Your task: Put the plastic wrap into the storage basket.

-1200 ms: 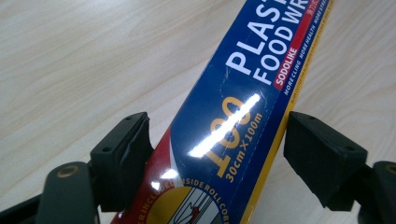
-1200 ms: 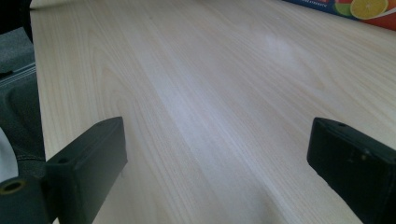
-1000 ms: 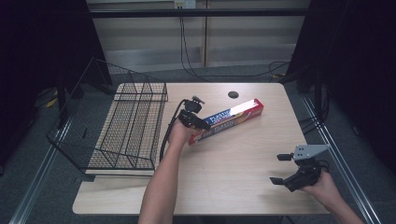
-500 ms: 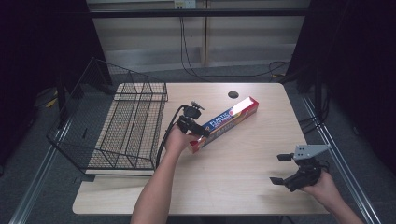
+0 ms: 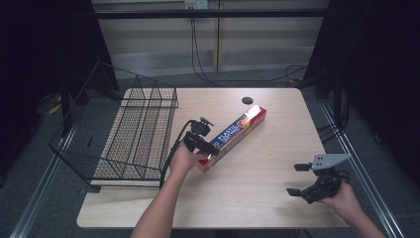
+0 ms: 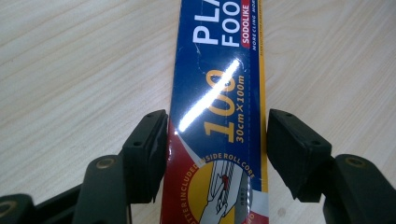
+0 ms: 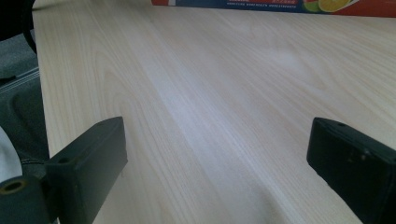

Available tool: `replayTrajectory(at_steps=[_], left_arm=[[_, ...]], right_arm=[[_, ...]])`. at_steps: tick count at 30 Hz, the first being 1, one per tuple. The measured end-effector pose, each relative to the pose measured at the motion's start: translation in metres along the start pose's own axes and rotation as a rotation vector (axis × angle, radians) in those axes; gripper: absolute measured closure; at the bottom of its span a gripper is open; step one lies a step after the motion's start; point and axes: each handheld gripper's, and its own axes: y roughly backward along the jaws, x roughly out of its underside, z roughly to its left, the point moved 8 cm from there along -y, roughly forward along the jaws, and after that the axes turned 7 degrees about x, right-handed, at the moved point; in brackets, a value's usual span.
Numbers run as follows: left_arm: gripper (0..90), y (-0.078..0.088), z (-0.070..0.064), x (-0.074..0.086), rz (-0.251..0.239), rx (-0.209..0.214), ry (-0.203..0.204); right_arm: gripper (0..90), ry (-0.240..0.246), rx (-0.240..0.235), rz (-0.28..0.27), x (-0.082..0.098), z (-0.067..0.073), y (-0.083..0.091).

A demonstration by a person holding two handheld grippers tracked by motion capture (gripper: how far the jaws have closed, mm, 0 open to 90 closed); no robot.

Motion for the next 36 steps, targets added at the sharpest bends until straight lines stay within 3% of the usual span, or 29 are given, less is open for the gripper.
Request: replayTrajectory(at_steps=[1,2,4,6,9,11,19,20,22,30,36], left_arm=[[38.4,-0.002,-0.002,-0.002,-0.015,-0.008,0.017],[37.5,0.000,-0.001,-0.006,-0.002,-0.029,-0.006],[24.3,0.000,0.000,-0.012,-0.004,-0.048,0.006],[19.8,-0.003,0.001,-0.018,-0.009,-0.057,0.001],[16.8,-0.005,0.002,-0.024,-0.016,-0.044,-0.003],[14.6,-0.009,0.001,-0.032,-0.033,-0.041,0.015],[13.8,-0.027,-0.003,-0.060,-0.037,-0.038,0.004],[13.9,-0.029,-0.004,-0.063,-0.053,-0.040,0.020],[13.7,-0.033,-0.005,-0.067,-0.027,-0.036,0.014],[16.5,-0.044,-0.005,-0.078,-0.036,-0.033,0.025],[17.7,-0.050,0.002,-0.079,-0.013,-0.048,0.022]], right_arm=[[4.9,0.003,0.005,-0.006,-0.001,-0.001,0.000],[4.9,-0.002,0.002,-0.006,-0.001,-0.001,0.000],[4.9,0.000,-0.001,-0.004,-0.001,-0.001,0.000],[4.9,0.002,-0.002,-0.003,-0.001,-0.001,0.000],[4.9,0.002,-0.002,-0.005,-0.001,-0.001,0.000],[4.9,-0.002,-0.002,-0.009,-0.001,-0.002,0.000],[4.9,-0.008,-0.001,-0.010,0.000,-0.004,0.001],[4.9,-0.012,0.000,-0.011,0.000,-0.004,0.001],[5.0,-0.012,0.001,-0.011,0.000,-0.004,0.001],[5.2,-0.015,0.001,-0.013,0.000,-0.005,0.002],[5.2,-0.018,-0.002,-0.023,-0.001,-0.004,0.003]])
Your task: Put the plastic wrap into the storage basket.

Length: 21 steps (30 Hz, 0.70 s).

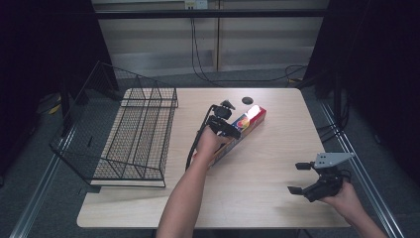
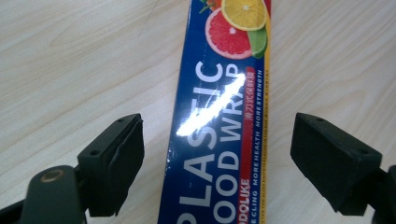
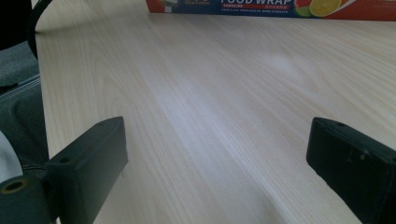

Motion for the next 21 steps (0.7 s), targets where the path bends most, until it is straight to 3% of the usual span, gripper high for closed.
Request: replayTrajectory(at_steps=[1,9,17,21], left_arm=[[17.6,-0.002,0.001,-0.001,-0.014,0.000,0.000],[21.2,-0.010,-0.001,-0.003,0.005,0.011,-0.004],[24.0,-0.021,-0.003,-0.007,0.043,0.008,-0.028],[28.6,-0.023,-0.003,-0.007,0.054,0.004,-0.013]], right_arm=[[5.2,0.003,0.001,0.000,0.000,0.000,0.000],[5.3,-0.001,-0.008,0.001,0.000,0.000,0.001],[5.4,0.004,-0.007,-0.010,-0.001,0.000,0.001],[5.4,0.000,-0.003,-0.008,0.000,0.000,0.001]])
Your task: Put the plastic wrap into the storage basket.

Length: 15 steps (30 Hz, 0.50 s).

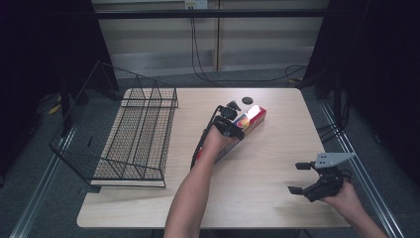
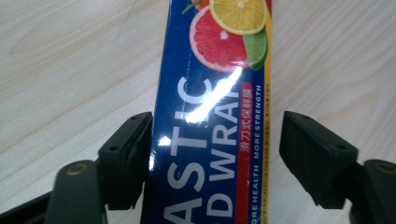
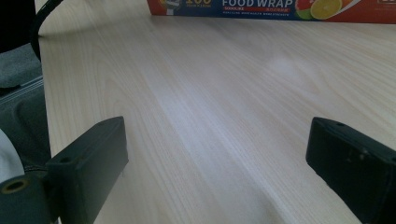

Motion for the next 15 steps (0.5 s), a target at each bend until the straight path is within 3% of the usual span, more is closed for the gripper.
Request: replayTrajectory(at_steps=[6,9,12,15], left_arm=[[34.6,-0.0027,0.0041,0.0018,0.007,-0.003,0.024],[35.7,-0.0036,0.0045,0.0024,0.030,-0.001,0.009],[39.4,-0.0031,0.0023,0.0008,0.042,-0.033,-0.020],[41.8,-0.0004,0.0010,0.0021,0.099,-0.040,-0.039]], right_arm=[[5.5,-0.004,0.001,-0.005,0.0002,-0.0010,0.0012],[5.5,-0.001,-0.003,-0.006,0.0001,-0.0004,0.0018],[5.5,-0.001,-0.002,-0.006,0.0001,-0.0003,0.0017],[5.8,0.000,-0.001,-0.006,0.0003,-0.0006,0.0019]])
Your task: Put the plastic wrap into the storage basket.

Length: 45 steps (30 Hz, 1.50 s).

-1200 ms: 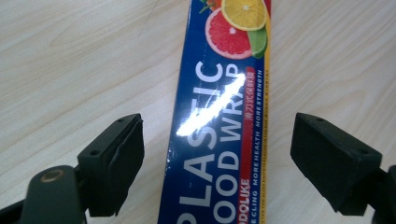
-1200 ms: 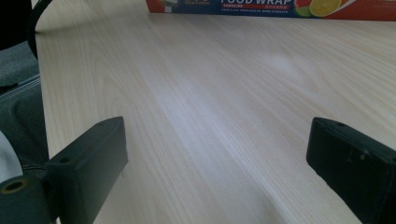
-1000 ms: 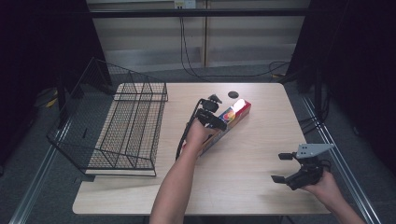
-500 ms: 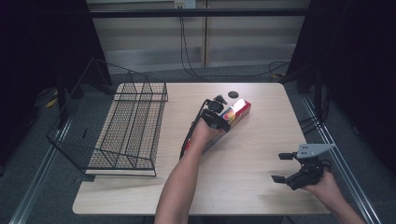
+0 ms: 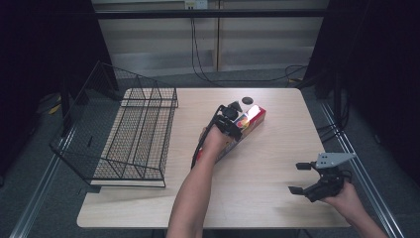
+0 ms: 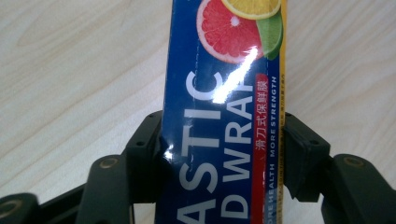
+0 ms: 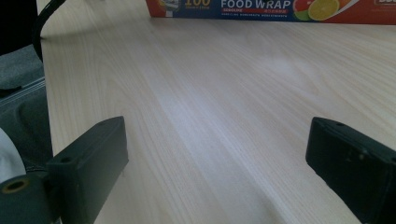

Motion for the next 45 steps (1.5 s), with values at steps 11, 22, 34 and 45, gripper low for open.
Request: replayTrajectory(at_steps=[11,22,34,45], left_arm=[[44.4,0.016,-0.005,0.012,0.080,-0.034,-0.044],[44.4,0.053,-0.004,0.014,0.047,-0.033,-0.023],[44.3,0.098,0.000,0.016,0.016,-0.054,0.015],[44.3,0.135,0.006,0.019,0.008,-0.074,0.047]], right_arm=[[5.7,-0.005,-0.005,-0.006,-0.001,0.000,0.001],[5.6,-0.009,-0.011,-0.011,-0.002,0.000,0.001],[5.5,-0.008,-0.009,-0.012,-0.002,0.001,0.001],[5.4,-0.004,-0.001,-0.016,-0.003,0.000,0.000]])
